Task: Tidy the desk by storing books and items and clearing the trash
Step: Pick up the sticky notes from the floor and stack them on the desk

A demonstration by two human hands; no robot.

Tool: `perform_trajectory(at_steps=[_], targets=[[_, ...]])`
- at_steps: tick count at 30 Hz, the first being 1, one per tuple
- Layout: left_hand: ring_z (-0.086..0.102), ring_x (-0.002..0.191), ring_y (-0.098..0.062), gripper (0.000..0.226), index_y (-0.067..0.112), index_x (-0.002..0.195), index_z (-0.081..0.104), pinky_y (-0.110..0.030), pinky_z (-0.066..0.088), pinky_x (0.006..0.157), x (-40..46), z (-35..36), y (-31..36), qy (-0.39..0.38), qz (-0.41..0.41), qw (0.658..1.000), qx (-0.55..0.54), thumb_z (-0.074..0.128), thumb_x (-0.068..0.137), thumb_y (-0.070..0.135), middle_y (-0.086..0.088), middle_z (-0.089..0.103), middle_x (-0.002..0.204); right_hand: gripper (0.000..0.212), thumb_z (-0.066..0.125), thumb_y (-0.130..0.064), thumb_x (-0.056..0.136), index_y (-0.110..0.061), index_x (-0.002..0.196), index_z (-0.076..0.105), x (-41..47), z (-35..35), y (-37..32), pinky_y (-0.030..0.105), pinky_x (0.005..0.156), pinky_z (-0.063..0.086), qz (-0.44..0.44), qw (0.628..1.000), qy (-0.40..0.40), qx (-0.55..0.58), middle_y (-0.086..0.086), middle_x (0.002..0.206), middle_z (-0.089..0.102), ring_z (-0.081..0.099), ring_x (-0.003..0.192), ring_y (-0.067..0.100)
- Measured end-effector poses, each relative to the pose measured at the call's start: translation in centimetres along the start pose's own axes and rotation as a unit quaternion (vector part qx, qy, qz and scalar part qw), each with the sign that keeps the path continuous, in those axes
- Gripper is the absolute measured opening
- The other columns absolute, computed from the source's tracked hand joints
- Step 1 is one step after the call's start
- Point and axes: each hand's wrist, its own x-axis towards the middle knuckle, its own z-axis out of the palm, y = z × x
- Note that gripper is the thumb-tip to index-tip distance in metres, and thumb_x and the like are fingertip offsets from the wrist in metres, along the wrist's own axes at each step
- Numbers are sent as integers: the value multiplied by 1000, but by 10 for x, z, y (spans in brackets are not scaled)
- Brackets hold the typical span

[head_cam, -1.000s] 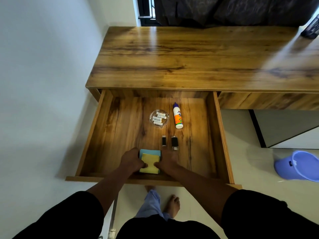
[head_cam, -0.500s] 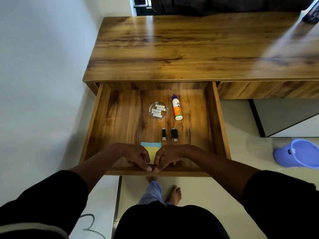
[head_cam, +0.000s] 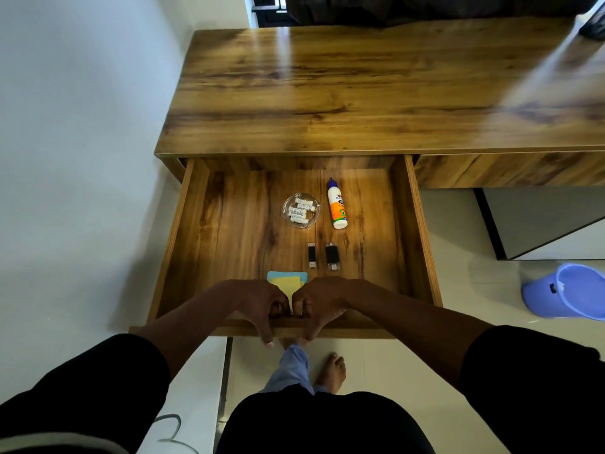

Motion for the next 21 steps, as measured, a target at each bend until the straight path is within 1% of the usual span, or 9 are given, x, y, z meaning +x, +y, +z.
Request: perform_trajectory(at_steps=[3, 6, 9, 12, 14, 17, 19, 21], targets=[[52, 118, -10, 86, 38, 138, 52, -36, 48, 103, 3, -1, -8, 23, 4, 1000, -7, 85, 63, 66, 13, 55, 135, 67, 76, -74, 69, -35, 121, 59, -2, -6, 1, 30, 70, 43, 10, 1000, 14, -10, -14, 105, 56, 53, 100, 13], [52, 116, -9, 85, 38, 138, 53, -35, 49, 102, 6, -9, -14, 45, 0, 999, -11, 84, 64, 67, 14, 56, 132, 70, 75, -74, 70, -35, 125, 60, -4, -14, 4, 31, 72, 45, 20, 999, 30, -9, -14, 109, 58, 53, 101, 12], [54, 111, -7, 86, 40, 135, 56, -35, 50, 99, 10, -19, -21, 68, -6, 998, -18, 84, 59, 69, 16, 59, 128, 66, 74, -72, 73, -34, 125, 63, -4, -24, 10, 32, 77, 50, 32, 998, 45, -17, -10, 115, 63, 54, 101, 11], [55, 106, -4, 76, 40, 131, 60, -31, 51, 94, 11, -30, -28, 92, -11, 995, -34, 84, 62, 63, 22, 60, 119, 60, 75, -67, 75, -34, 124, 66, -1, -33, 17, 37, 82, 55, 40, 997, 67, -10, -9, 118, 65, 56, 103, 12], [53, 106, -4, 72, 37, 133, 60, -27, 49, 90, 10, -38, -28, 103, -13, 994, -38, 84, 69, 57, 21, 59, 119, 57, 75, -65, 75, -34, 122, 68, 2, -40, 21, 39, 81, 57, 48, 995, 84, -9, -10, 116, 66, 58, 102, 12], [53, 106, -5, 71, 34, 137, 59, -29, 51, 92, 13, -52, -32, 116, -16, 992, -35, 83, 73, 54, 15, 61, 127, 54, 74, -68, 73, -35, 116, 69, 5, -53, 27, 36, 76, 57, 58, 992, 107, -16, -11, 111, 67, 58, 100, 11], [54, 106, -5, 71, 36, 136, 59, -31, 53, 92, 15, -60, -36, 127, -28, 991, -21, 82, 72, 56, 14, 62, 129, 54, 75, -70, 71, -35, 112, 71, 6, -61, 31, 30, 69, 51, 65, 989, 133, -24, -12, 107, 68, 59, 98, 11], [55, 105, -4, 70, 40, 133, 60, -29, 53, 88, 15, -68, -38, 160, -39, 986, 1, 82, 70, 59, 15, 63, 128, 55, 76, -71, 72, -34, 114, 70, 7, -69, 34, 26, 64, 44, 72, 983, 162, -46, -10, 107, 69, 60, 98, 13]])
